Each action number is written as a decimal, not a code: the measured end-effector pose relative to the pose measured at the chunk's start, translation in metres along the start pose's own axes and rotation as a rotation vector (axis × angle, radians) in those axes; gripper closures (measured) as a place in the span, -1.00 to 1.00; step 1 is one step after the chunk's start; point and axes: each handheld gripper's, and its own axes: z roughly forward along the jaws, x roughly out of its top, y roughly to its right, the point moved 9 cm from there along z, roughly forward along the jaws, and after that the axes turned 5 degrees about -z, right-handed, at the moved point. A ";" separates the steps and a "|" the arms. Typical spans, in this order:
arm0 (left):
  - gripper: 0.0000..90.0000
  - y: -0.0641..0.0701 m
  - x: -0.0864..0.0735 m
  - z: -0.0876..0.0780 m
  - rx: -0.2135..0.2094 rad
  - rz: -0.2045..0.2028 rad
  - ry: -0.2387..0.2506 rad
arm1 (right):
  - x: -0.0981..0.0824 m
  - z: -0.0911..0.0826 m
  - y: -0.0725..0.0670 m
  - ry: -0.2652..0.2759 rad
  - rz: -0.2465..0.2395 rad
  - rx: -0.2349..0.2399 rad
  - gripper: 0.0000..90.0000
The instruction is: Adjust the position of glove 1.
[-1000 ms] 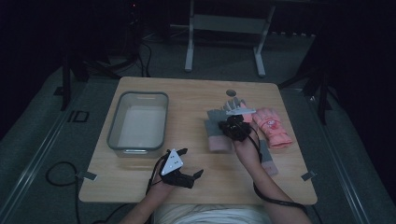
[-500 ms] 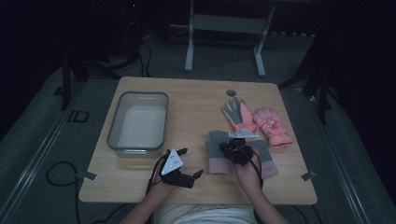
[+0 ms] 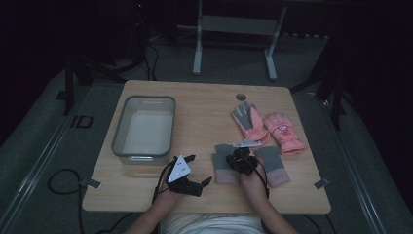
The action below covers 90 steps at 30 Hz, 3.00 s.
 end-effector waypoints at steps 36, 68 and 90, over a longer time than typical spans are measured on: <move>-0.96 -0.001 0.000 -0.001 -0.003 -0.003 0.003 | -0.054 -0.066 0.140 0.089 -0.233 0.094 0.27; -0.96 0.001 -0.001 -0.002 -0.021 -0.005 0.002 | -0.025 -0.122 0.095 0.174 0.078 -0.093 0.92; -0.96 0.004 -0.001 -0.002 -0.017 0.021 0.003 | -0.067 -0.063 0.115 0.038 0.147 -0.080 0.68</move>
